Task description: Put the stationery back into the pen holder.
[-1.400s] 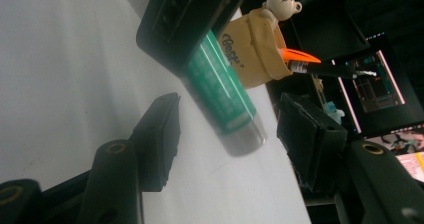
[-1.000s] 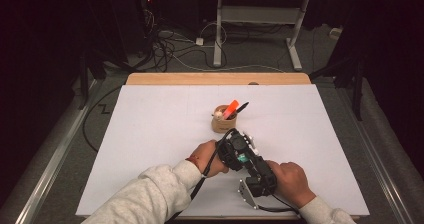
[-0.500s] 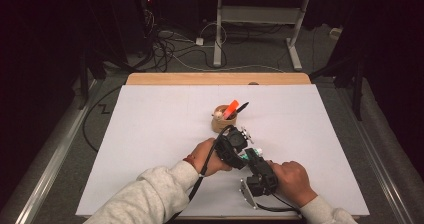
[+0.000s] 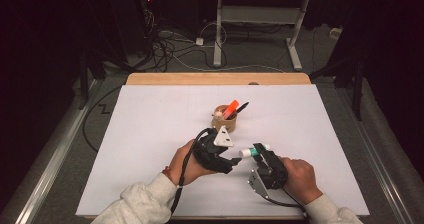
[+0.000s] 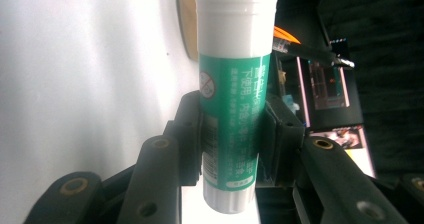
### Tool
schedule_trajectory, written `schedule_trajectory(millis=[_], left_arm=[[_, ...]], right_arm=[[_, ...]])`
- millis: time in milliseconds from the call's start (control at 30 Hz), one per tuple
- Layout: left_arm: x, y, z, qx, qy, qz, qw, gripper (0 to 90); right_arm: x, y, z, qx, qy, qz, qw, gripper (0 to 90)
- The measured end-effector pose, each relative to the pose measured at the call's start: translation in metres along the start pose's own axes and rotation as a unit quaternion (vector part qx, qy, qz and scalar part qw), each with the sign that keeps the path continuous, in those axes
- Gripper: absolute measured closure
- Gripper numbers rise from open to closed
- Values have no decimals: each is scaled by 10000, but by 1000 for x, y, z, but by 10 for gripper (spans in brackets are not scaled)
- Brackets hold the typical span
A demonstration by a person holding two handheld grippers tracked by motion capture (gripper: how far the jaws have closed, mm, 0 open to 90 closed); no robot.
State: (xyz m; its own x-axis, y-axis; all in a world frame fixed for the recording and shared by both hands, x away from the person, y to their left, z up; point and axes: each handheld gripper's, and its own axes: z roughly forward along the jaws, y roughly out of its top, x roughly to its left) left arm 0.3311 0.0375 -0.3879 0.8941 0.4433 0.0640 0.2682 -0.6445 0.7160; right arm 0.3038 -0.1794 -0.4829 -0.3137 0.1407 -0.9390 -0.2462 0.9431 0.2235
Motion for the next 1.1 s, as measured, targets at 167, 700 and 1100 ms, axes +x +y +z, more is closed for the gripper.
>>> schedule_trajectory(millis=[167,700,1100], left_arm=[[2,-19,-15,-358,298,-116,9988,318],[17,-87,-32,-941,1058,-522,9885,229],[22,-120,-45,-1060,1764,-241,9783,230]], right_arm=[[-6,-6,0,-97,7,361,9993,661],[-36,-27,-2,-938,413,2642,9590,661],[-49,-40,3,-1506,871,3998,8999,660]])
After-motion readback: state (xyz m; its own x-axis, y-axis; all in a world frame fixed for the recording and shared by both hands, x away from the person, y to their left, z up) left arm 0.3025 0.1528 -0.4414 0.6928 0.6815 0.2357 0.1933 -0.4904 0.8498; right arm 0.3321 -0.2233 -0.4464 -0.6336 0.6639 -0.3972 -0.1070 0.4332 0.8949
